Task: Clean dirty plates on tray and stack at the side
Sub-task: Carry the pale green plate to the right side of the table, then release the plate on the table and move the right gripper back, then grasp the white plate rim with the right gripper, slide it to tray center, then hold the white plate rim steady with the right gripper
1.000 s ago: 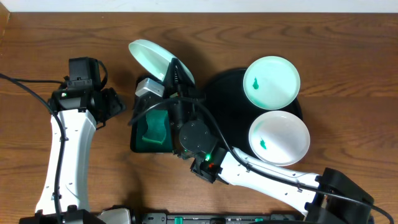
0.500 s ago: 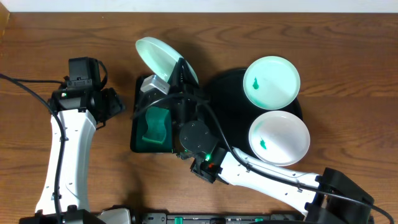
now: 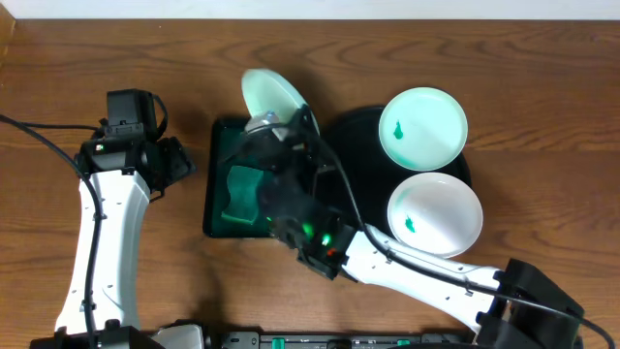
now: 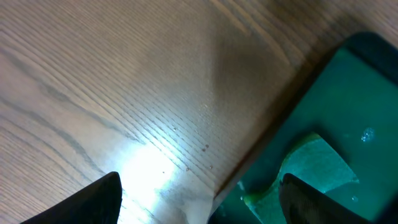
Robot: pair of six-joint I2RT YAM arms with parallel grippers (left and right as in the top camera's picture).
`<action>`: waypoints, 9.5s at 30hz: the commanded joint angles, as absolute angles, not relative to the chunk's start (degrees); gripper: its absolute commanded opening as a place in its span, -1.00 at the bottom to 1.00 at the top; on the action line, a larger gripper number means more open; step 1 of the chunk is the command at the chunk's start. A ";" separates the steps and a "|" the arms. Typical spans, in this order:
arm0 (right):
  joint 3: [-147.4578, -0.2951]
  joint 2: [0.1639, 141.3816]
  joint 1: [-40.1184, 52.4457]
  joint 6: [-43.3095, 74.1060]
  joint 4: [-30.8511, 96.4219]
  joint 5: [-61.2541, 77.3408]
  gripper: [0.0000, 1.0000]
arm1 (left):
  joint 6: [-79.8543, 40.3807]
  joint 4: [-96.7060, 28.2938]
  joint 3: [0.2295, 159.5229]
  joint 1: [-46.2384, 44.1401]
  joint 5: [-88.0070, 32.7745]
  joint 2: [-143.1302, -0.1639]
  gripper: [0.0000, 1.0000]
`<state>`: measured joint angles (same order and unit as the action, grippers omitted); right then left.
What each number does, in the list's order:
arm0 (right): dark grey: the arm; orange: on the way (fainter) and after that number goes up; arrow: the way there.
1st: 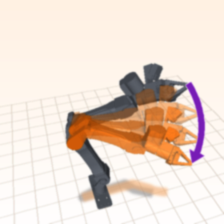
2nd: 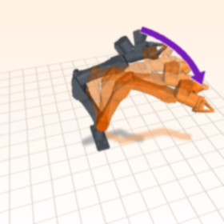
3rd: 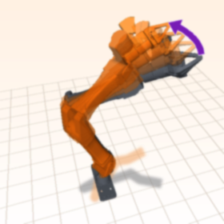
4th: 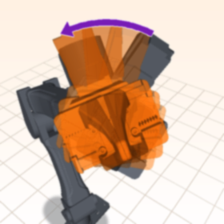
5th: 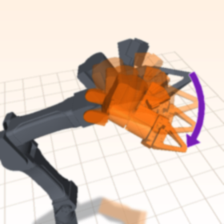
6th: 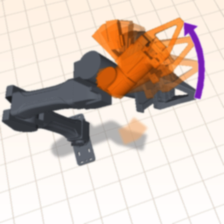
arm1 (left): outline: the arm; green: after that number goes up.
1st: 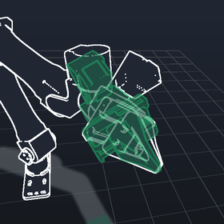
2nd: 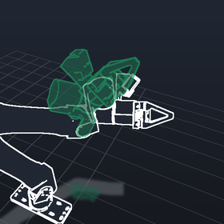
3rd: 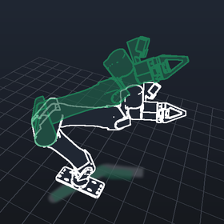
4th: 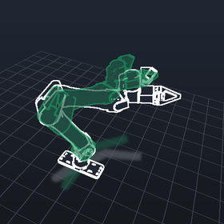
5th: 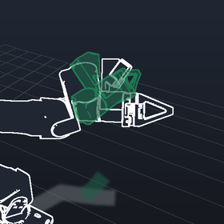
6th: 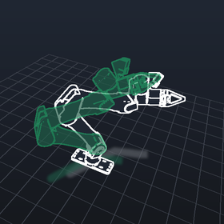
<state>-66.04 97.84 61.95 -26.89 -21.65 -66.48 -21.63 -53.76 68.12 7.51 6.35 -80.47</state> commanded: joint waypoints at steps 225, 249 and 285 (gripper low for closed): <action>-35.92 79.13 16.60 38.76 22.61 -0.56 -0.97 | -21.91 -53.95 69.49 7.75 6.92 -80.16 0.61; -41.01 86.17 15.46 11.68 19.25 1.17 -0.21 | -21.91 -53.98 69.49 7.75 6.92 -80.14 0.61; -41.15 86.54 15.42 19.27 16.97 1.58 -0.97 | -21.91 -53.98 69.49 7.75 6.92 -80.14 0.62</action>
